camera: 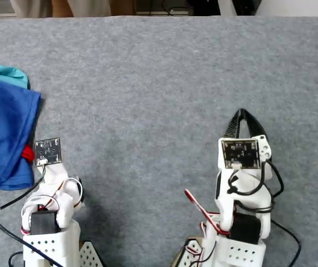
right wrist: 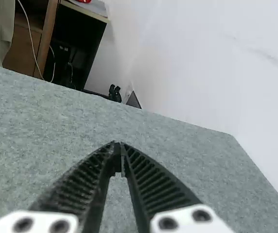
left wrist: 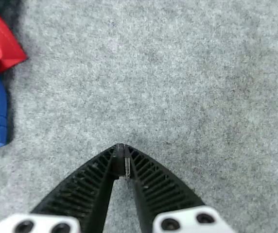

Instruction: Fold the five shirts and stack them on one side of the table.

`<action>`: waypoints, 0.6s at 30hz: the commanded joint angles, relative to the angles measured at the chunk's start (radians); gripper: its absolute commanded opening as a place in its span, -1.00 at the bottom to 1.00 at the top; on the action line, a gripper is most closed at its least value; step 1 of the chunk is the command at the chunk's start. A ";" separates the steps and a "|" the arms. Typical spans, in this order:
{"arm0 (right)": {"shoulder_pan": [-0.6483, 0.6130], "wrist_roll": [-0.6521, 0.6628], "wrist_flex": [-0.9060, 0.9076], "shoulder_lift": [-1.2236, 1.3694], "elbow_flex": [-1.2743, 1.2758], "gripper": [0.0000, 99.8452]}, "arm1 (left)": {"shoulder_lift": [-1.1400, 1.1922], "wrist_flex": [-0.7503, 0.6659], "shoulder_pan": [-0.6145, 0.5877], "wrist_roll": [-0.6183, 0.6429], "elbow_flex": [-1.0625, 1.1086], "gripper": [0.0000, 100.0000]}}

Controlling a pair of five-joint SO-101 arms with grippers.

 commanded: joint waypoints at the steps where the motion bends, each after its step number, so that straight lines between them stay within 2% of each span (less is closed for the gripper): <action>1: -0.010 0.003 0.002 -0.111 0.001 -0.99 | -0.005 0.005 0.011 -0.006 0.012 -0.96; 10: -0.018 -0.003 0.382 -0.113 -0.076 -0.99 | -0.005 0.005 0.064 -0.009 0.012 -0.96; 18: -0.030 0.003 0.718 -0.108 -0.254 -0.99 | -0.005 0.005 0.072 -0.011 0.012 -0.95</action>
